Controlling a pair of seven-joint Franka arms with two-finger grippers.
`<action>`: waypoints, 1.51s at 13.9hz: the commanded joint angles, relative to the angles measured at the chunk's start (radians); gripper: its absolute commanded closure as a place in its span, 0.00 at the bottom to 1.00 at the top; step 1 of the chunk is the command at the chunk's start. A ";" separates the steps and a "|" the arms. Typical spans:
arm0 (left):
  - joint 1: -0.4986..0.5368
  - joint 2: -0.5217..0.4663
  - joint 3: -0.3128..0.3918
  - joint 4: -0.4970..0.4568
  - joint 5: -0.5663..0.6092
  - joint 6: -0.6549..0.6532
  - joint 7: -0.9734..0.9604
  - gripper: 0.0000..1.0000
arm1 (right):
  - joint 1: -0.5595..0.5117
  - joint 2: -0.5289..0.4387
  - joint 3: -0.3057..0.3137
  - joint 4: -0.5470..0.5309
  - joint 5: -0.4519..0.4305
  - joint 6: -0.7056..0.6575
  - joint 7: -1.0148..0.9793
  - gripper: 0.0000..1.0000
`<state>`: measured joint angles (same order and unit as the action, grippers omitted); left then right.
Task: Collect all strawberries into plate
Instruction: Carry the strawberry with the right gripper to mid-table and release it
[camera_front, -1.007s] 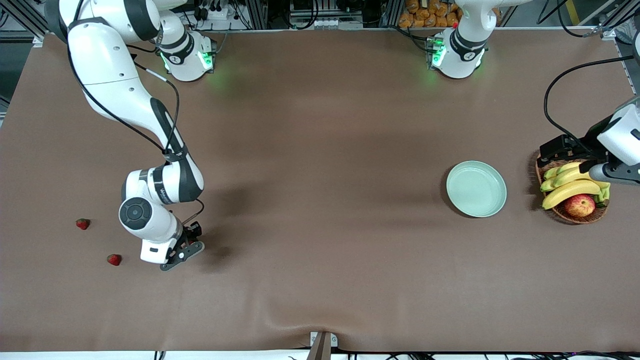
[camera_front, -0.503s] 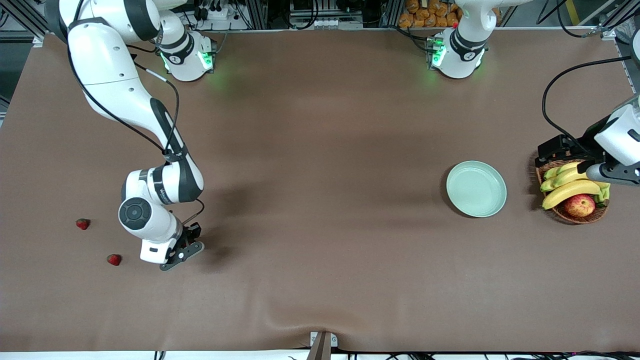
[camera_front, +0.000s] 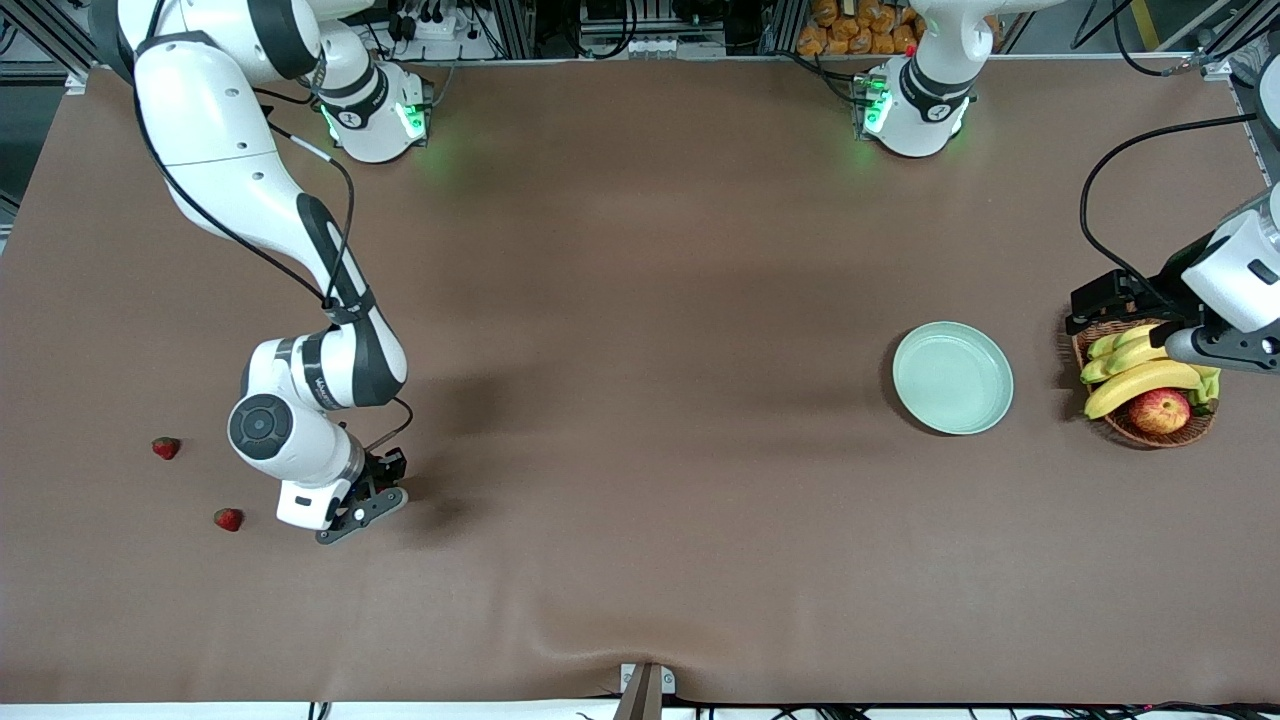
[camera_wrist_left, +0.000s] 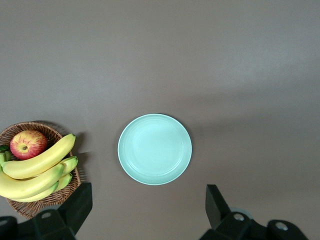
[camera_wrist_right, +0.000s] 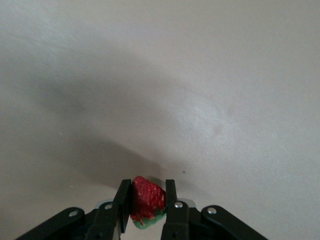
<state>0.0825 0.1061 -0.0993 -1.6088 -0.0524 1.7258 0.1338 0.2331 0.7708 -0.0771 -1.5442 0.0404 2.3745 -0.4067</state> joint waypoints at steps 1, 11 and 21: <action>0.000 0.014 -0.005 0.012 -0.020 -0.015 -0.006 0.00 | 0.041 -0.031 0.002 -0.004 0.016 -0.003 0.022 1.00; 0.005 0.021 -0.007 0.012 -0.020 -0.015 0.000 0.00 | 0.250 -0.019 0.059 0.065 0.016 0.006 0.520 1.00; -0.004 0.043 -0.010 0.007 -0.021 -0.015 0.000 0.00 | 0.575 0.139 0.077 0.180 0.061 0.234 1.221 1.00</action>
<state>0.0787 0.1311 -0.1053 -1.6104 -0.0524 1.7244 0.1338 0.7621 0.8259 0.0063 -1.4375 0.0824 2.5398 0.7091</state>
